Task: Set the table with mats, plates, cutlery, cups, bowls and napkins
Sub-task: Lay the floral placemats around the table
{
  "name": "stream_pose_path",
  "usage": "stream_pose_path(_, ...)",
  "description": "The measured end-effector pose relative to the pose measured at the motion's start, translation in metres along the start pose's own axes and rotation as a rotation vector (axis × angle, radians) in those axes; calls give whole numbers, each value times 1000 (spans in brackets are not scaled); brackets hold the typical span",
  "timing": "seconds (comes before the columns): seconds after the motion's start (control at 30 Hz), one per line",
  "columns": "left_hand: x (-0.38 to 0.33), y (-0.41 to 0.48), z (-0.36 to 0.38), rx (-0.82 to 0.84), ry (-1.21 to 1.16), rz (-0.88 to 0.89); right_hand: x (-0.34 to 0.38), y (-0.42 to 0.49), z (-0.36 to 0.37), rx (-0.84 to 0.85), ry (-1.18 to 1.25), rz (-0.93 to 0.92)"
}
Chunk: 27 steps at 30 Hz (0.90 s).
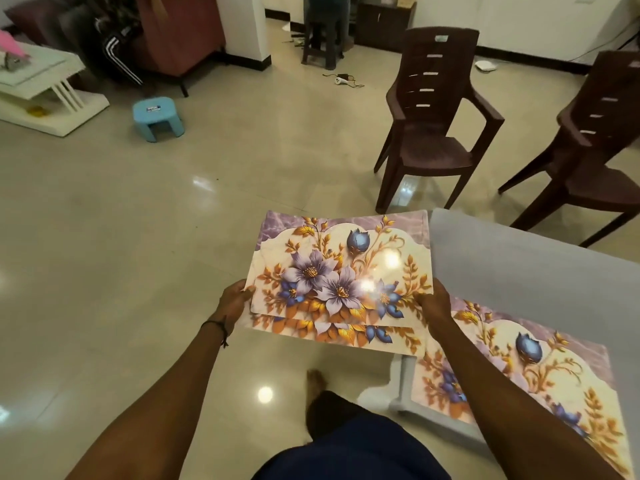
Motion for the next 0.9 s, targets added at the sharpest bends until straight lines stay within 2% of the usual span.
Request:
stream_pose_path(0.2, -36, 86, -5, 11, 78, 8, 27, 44, 35, -9, 125, 83)
stream_pose_path(0.4, -89, 191, 35, 106, 168, -5, 67, 103, 37, -111, 138, 137)
stream_pose_path(0.57, -156, 272, 113, 267, 197, 82, 89, 157, 0, -263, 200, 205)
stream_pose_path(0.8, -193, 377, 219, 469, 292, 46, 81, 200, -27, -422, 218, 354)
stream_pose_path(0.9, -212, 417, 274, 570, 403, 96, 78, 210, -29, -525, 268, 469)
Point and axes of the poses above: each hand's wrist, its own y-axis towards the middle knuckle, its own z-axis out of the palm, x = y × z, the point moved 3 cm from there along y, towards the middle knuckle, and after that the axes turned 15 degrees about -y, right-handed, at the moved point
